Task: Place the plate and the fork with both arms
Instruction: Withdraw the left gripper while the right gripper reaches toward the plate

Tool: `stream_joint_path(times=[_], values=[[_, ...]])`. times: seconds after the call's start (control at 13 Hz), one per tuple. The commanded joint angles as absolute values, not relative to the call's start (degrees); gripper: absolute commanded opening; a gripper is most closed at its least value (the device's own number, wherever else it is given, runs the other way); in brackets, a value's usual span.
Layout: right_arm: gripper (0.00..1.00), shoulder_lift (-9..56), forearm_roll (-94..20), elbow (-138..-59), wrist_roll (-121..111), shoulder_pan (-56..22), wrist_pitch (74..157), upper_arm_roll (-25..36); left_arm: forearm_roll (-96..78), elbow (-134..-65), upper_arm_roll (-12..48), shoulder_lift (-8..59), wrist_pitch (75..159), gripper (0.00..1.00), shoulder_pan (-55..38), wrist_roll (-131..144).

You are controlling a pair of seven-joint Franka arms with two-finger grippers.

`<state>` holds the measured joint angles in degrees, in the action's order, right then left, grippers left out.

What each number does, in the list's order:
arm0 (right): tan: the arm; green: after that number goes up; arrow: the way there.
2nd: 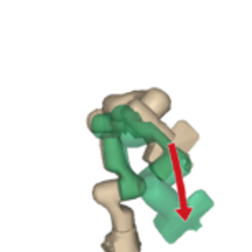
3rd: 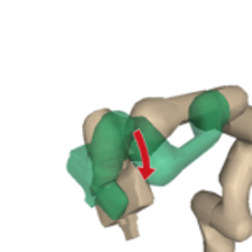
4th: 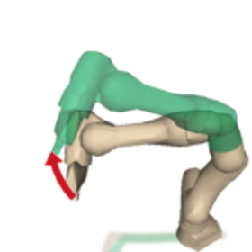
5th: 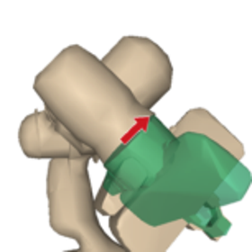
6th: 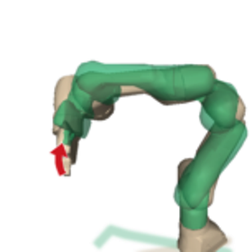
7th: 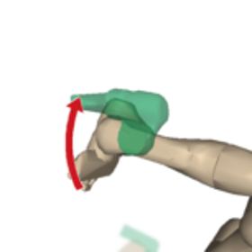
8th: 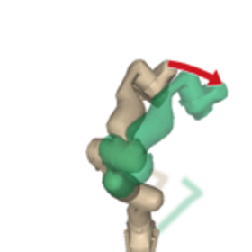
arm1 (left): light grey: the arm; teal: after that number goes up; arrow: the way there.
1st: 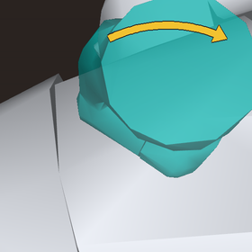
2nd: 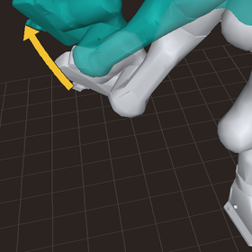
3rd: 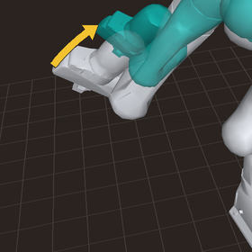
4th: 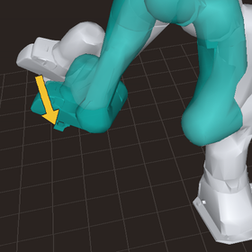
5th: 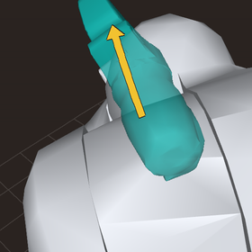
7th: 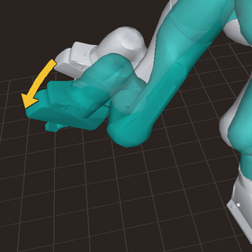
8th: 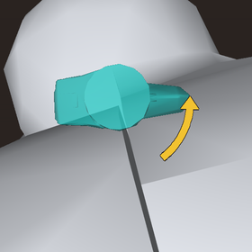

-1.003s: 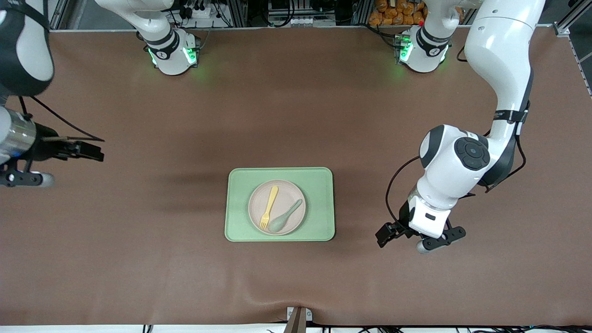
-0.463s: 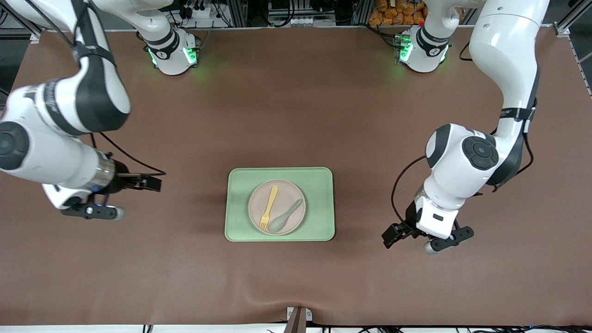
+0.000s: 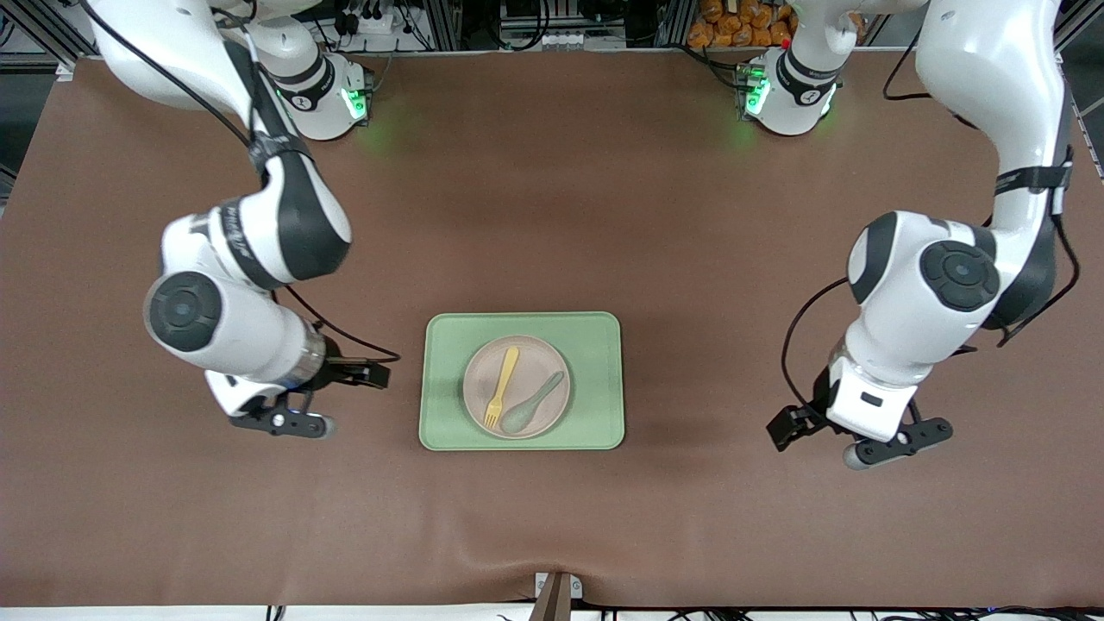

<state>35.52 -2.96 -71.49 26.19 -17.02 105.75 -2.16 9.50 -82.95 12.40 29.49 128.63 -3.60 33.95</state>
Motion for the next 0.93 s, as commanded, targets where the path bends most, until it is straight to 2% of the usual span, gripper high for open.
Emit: stream_joint_path(times=[0.0,0.15,0.39,0.69,0.85], values=[[0.95,41.6,-3.2,-65.2,30.0,-20.6,106.2,-2.0,10.9,-84.3,13.0,26.1,124.2,1.00,-1.9,31.6],[0.89,44.2,-3.1,-65.0,33.9,-23.3,110.6,-1.9,10.8,-84.2,12.9,24.9,121.6,1.00,-1.1,28.8],[0.87,48.1,-3.0,-62.9,37.0,-26.1,114.2,-1.8,10.3,-84.4,13.3,22.2,115.9,1.00,0.3,25.8],[0.70,52.5,-2.6,-62.1,38.5,-27.9,119.3,-1.8,9.5,-84.4,13.4,18.0,108.1,1.00,0.3,24.3],[0.69,53.9,-2.4,-62.3,38.6,-29.0,120.2,-1.6,7.5,-84.2,13.4,15.7,104.8,1.00,0.5,21.9]])
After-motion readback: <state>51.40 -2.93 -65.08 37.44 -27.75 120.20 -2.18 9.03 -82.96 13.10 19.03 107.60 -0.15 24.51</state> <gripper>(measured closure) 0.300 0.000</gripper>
